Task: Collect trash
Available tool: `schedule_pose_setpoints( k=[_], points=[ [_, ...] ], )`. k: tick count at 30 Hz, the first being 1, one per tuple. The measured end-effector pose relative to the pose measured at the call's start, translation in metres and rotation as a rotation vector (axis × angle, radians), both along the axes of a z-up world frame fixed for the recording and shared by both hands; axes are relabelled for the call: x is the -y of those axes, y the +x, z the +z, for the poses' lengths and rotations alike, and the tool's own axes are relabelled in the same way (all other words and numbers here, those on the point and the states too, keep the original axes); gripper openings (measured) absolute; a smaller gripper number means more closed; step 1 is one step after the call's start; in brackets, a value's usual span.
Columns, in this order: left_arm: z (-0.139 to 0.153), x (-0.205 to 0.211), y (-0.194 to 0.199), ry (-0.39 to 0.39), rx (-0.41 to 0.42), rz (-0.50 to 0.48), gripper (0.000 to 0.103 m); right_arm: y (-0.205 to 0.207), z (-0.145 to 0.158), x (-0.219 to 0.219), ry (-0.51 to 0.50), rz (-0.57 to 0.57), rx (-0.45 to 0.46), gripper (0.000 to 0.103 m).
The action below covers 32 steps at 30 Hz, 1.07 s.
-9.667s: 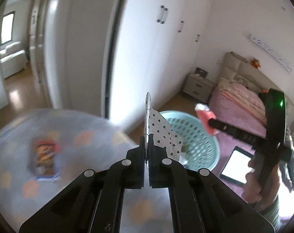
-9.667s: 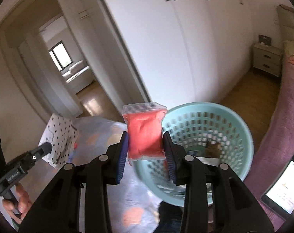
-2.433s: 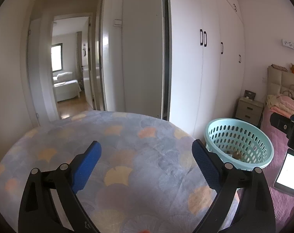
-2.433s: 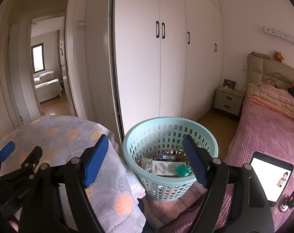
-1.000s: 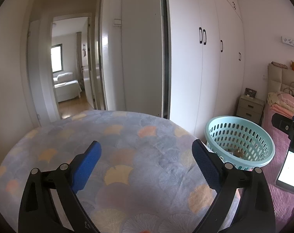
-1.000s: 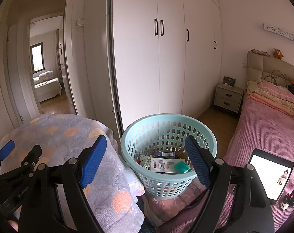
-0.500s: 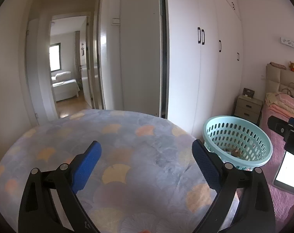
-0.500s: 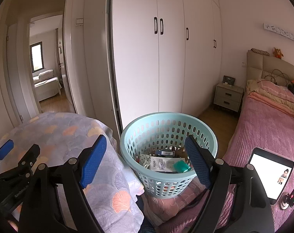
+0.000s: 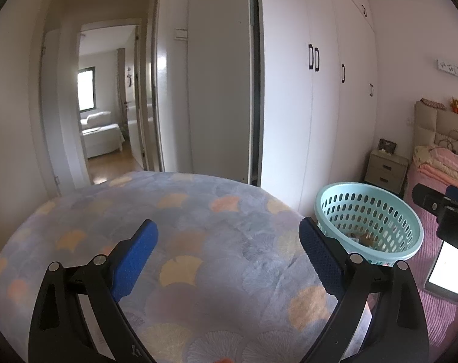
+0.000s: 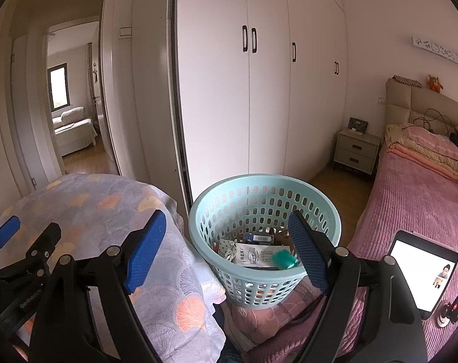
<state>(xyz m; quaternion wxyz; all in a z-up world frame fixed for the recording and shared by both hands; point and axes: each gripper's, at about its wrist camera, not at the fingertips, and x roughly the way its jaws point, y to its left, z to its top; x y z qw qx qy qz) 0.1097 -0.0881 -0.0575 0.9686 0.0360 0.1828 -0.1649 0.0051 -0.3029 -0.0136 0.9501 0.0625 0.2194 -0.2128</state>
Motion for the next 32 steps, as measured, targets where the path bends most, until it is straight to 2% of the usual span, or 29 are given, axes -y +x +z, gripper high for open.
schedule_pose_setpoints(
  k=[8,15,24,28,32],
  points=[
    [0.006,0.007,-0.003,0.035,0.020,0.011,0.092,0.003,0.006,-0.002,0.007,0.013,0.004,0.079],
    [0.015,0.001,-0.001,0.007,-0.036,0.002,0.092,0.004,0.012,-0.006,0.011,0.024,0.012,0.079],
    [0.025,-0.008,-0.007,0.015,-0.022,0.028,0.092,-0.001,0.019,-0.012,0.007,0.035,0.026,0.079],
    [0.024,-0.017,-0.003,-0.004,-0.069,0.011,0.094,0.002,0.020,-0.018,0.001,0.045,0.020,0.079],
    [0.024,-0.032,-0.003,0.012,-0.064,0.053,0.094,0.010,0.023,-0.028,0.000,0.067,0.020,0.079]
  ],
)
